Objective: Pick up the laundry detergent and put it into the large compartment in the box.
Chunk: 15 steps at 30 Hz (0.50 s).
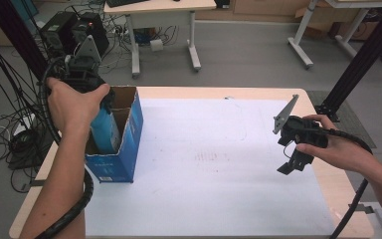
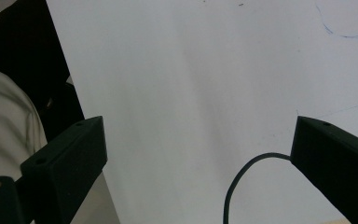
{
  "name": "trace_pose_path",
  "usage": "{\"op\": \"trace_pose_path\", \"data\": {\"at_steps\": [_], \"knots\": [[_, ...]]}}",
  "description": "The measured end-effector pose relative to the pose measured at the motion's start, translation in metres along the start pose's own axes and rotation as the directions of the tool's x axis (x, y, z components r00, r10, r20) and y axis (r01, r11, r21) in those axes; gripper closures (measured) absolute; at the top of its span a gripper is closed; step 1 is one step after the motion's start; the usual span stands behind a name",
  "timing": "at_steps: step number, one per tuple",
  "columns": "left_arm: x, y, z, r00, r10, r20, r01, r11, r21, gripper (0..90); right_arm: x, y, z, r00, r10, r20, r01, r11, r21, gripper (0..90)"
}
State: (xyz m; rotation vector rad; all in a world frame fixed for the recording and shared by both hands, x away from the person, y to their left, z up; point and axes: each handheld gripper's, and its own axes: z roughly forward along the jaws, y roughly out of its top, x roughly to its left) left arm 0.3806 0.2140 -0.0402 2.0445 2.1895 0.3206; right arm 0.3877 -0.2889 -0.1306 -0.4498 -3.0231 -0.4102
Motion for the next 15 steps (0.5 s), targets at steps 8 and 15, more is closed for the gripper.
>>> {"op": "trace_pose_path", "data": {"at_steps": [8, 15], "knots": [[0.000, 0.000, 0.013, 1.0000, 0.000, 0.002, 0.000, 0.9999, 0.013, 38.3, 0.001, 0.001, 0.000, 1.0000, 0.000, 0.002, 0.000, 1.000, 0.002, 3.6], [-0.001, -0.001, 0.020, 1.0000, 0.000, -0.002, 0.000, 0.9999, 0.014, 38.3, 0.001, 0.001, 0.000, 1.0000, 0.001, 0.000, -0.001, 1.000, 0.002, 3.6]]}}
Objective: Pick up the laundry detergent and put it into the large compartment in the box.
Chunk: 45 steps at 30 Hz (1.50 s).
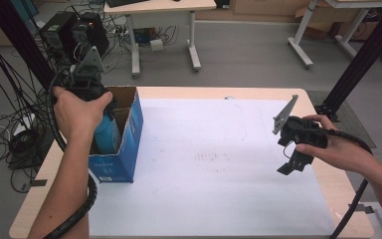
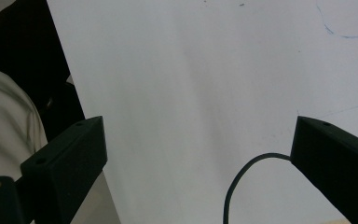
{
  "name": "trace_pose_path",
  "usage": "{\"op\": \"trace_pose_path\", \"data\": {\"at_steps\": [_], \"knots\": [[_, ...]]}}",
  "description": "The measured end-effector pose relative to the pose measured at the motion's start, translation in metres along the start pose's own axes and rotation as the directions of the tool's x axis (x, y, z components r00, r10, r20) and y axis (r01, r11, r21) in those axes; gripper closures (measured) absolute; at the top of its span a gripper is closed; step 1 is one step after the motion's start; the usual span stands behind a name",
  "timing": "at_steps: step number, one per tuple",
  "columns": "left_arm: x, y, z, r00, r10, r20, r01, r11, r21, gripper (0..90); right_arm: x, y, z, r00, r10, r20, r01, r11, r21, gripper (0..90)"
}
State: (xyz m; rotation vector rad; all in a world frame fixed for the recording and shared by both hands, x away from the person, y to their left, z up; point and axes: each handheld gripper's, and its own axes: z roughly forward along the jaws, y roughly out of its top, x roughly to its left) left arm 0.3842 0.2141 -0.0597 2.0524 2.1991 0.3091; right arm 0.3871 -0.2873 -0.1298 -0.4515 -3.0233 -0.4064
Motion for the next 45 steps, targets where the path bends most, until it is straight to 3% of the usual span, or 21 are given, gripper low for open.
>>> {"op": "trace_pose_path", "data": {"at_steps": [45], "knots": [[-0.003, 0.002, 0.041, 0.9999, 0.013, 0.006, -0.013, 0.9996, 0.025, 38.3, -0.005, 0.002, -0.001, 0.9998, 0.005, -0.017, -0.005, 1.000, 0.020, 3.6]]}}
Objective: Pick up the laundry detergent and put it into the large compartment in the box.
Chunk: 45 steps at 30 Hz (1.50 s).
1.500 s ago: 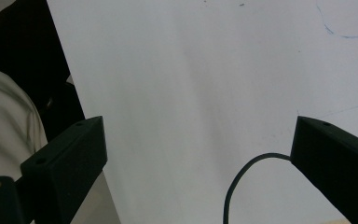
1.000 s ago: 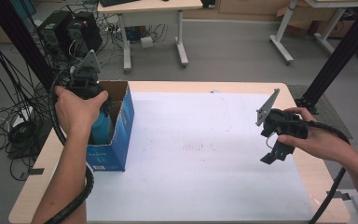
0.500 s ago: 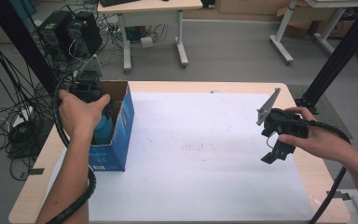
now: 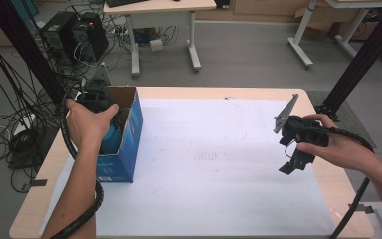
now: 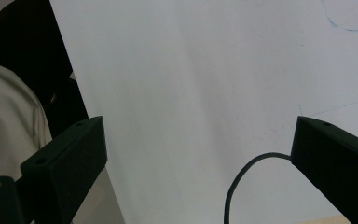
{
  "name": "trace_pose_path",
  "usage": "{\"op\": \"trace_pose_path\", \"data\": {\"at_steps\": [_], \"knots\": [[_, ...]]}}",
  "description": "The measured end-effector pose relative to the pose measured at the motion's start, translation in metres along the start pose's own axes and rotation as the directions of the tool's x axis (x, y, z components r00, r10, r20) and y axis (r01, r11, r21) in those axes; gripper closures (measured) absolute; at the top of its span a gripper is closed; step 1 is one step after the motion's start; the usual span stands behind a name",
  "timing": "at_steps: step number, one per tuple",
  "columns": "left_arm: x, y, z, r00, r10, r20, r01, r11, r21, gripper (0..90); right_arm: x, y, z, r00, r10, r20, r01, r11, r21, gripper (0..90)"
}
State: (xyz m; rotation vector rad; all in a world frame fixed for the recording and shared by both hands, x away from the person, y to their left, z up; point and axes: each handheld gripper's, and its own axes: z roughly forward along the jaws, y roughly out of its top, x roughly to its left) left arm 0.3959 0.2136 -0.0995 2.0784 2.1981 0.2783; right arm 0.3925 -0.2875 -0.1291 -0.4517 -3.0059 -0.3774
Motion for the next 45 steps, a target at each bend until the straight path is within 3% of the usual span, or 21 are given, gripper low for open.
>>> {"op": "trace_pose_path", "data": {"at_steps": [26, 45], "knots": [[0.004, 0.002, 0.026, 0.9998, 0.017, 0.009, -0.017, 0.9992, 0.035, 38.2, -0.002, 0.004, 0.005, 1.0000, 0.001, -0.003, -0.001, 1.000, 0.013, 3.6], [0.002, 0.000, 0.027, 0.9999, 0.014, 0.001, -0.014, 0.9994, 0.031, 35.3, -0.003, 0.010, 0.011, 0.9999, -0.005, -0.013, 0.005, 1.000, 0.028, 3.6]]}}
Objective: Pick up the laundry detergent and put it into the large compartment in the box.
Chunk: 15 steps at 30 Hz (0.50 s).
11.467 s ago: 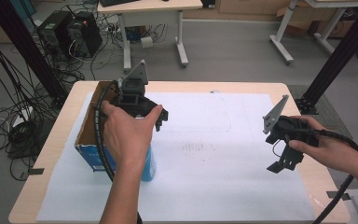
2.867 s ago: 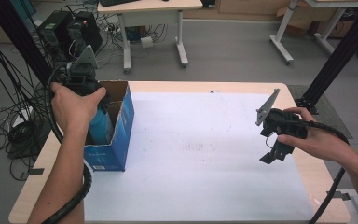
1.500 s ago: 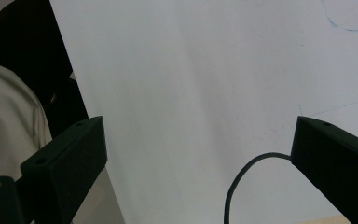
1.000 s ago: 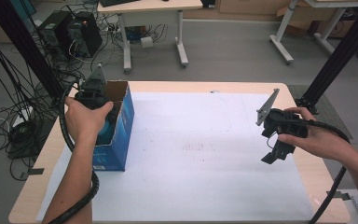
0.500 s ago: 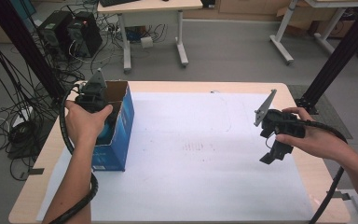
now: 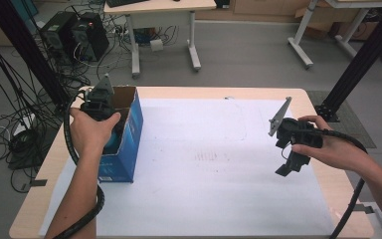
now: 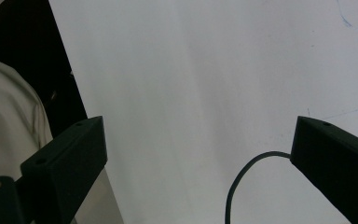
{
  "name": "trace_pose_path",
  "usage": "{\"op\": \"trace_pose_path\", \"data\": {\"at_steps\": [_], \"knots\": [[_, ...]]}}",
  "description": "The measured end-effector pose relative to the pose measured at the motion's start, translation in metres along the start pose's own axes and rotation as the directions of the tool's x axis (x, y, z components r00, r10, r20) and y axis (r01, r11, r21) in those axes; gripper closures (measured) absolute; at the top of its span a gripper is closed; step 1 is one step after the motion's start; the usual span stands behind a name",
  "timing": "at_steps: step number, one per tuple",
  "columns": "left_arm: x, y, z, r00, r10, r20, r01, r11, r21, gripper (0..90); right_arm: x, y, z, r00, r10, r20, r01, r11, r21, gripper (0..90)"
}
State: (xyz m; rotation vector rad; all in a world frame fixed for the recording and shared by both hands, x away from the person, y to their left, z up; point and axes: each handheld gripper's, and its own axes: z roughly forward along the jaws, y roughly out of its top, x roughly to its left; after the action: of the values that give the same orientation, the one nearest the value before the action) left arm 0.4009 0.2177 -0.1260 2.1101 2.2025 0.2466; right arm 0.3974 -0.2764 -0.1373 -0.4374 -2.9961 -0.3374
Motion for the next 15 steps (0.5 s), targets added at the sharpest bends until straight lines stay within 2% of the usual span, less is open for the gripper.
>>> {"op": "trace_pose_path", "data": {"at_steps": [7, 15], "knots": [[-0.003, -0.004, -0.003, 0.9999, -0.007, -0.010, 0.007, 0.9999, -0.015, 33.7, 0.001, 0.000, -0.001, 1.0000, -0.004, 0.003, 0.004, 1.000, -0.005, 3.6], [-0.003, -0.008, -0.018, 1.0000, 0.001, -0.001, -0.001, 0.9994, -0.035, 30.8, 0.002, 0.000, -0.001, 1.0000, -0.007, 0.003, 0.007, 1.000, -0.007, 3.6]]}}
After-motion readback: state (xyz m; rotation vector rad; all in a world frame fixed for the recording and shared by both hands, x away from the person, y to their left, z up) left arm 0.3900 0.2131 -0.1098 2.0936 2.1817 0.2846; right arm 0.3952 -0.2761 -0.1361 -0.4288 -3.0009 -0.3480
